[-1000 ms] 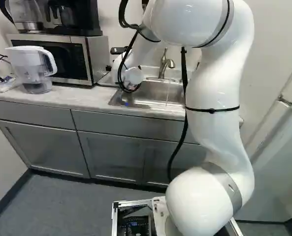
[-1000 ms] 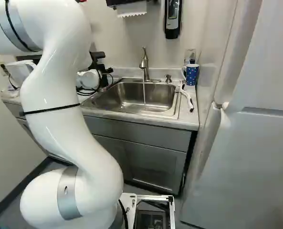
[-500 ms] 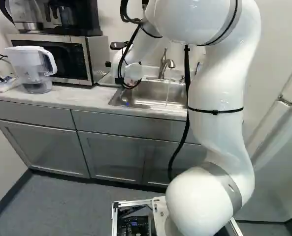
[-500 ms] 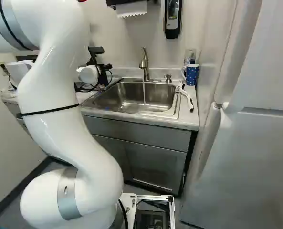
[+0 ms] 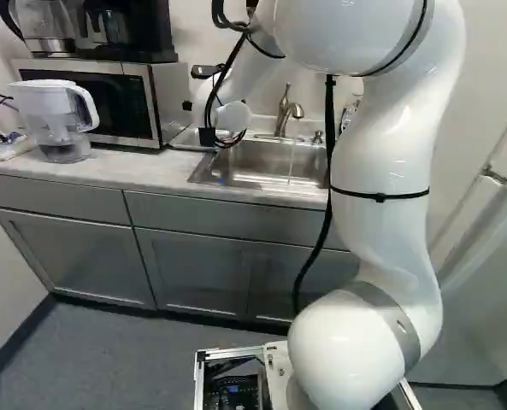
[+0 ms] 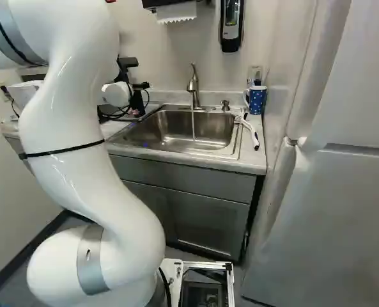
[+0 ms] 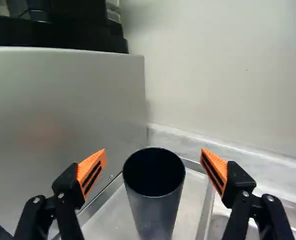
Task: Rinse the cup and place it in the tray
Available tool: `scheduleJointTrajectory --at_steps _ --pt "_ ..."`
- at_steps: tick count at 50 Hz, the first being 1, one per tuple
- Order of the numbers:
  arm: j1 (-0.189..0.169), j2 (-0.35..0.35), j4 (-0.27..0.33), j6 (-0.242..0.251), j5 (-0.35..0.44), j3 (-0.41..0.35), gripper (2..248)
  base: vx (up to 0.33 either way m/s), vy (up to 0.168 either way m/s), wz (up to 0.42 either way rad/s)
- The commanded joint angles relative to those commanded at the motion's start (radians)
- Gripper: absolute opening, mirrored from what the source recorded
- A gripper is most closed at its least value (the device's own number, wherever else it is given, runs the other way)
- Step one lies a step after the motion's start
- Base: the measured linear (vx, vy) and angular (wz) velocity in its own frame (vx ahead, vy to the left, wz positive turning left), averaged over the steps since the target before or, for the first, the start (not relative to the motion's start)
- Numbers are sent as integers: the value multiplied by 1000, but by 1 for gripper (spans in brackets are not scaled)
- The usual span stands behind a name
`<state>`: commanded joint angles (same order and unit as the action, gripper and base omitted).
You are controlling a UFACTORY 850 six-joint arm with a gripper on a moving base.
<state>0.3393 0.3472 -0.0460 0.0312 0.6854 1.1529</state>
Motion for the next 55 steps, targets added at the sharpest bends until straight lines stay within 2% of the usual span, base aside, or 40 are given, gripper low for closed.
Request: scheduleJointTrajectory --at_steps 25,55 --pt "-8 -33 0 0 -59 15 247 0 0 0" --pt "-78 -91 0 0 -88 12 247 0 0 0"
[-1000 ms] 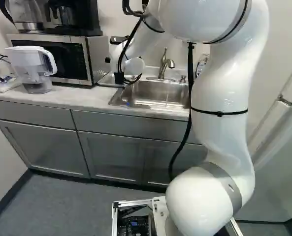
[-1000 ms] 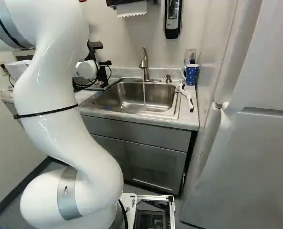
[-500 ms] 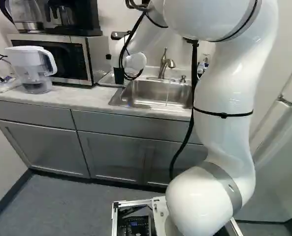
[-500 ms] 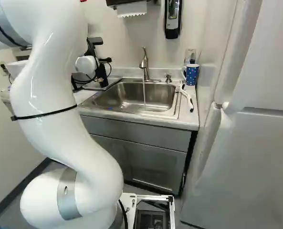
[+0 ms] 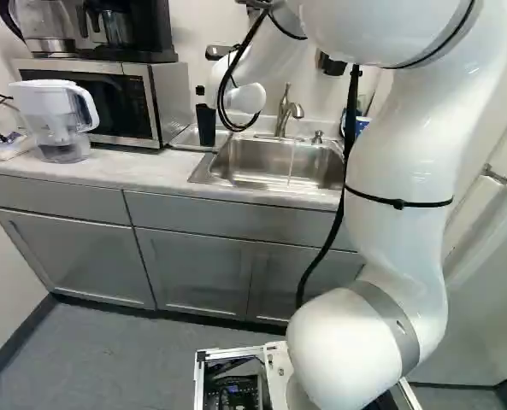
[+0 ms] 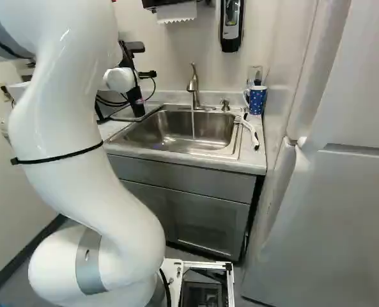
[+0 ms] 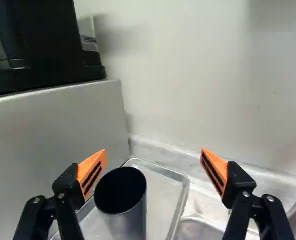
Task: Rinse the cup and place it in the tray
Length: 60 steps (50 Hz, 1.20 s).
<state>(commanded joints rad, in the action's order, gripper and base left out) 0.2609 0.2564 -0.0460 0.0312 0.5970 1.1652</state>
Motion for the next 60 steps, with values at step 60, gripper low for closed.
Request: scheduleJointTrajectory --at_steps 60 --pt "-156 -34 0 0 -59 87 247 0 0 0"
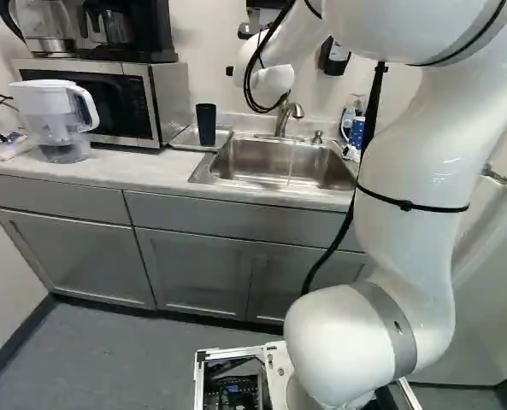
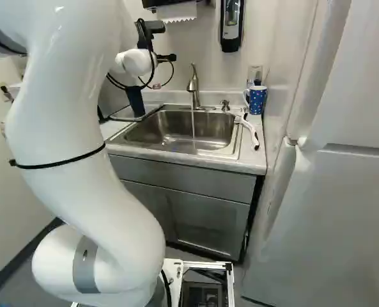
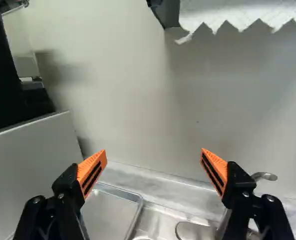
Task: Rinse the cup and place it in the tray
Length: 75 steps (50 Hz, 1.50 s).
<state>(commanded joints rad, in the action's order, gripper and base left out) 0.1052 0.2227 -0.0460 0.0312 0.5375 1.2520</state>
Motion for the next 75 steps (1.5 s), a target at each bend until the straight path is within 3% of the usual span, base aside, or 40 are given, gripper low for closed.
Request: scheduleJointTrajectory --at_steps 42,75 --pt "-100 110 0 0 -68 145 247 0 0 0" --pt "-111 113 0 0 -123 149 247 0 0 0"
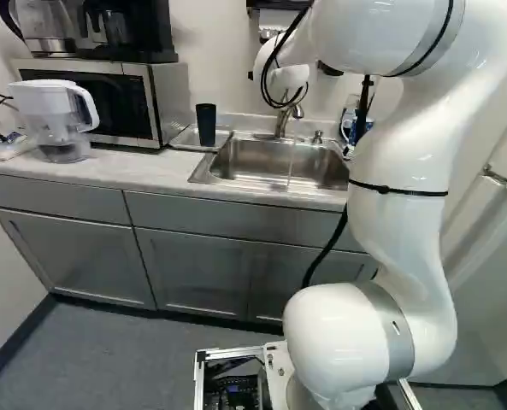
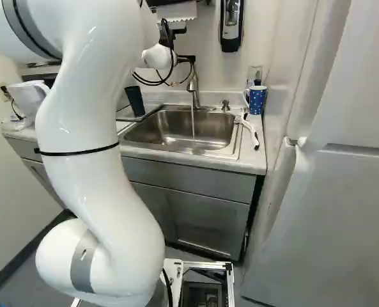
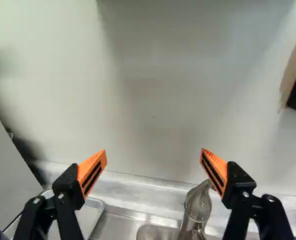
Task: Rinse the cup and place it in the tray
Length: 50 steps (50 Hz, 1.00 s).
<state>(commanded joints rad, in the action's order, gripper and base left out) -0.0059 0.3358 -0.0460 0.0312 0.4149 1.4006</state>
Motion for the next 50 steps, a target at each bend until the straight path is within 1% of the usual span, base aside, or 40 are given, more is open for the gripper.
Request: scheduleJointTrajectory --at_steps 10,26,50 --pt "0 -8 0 0 0 -9 247 0 0 0" --pt "0 -54 0 0 -14 -62 247 0 0 0" --pt "0 -54 0 0 -78 -63 247 0 0 0"
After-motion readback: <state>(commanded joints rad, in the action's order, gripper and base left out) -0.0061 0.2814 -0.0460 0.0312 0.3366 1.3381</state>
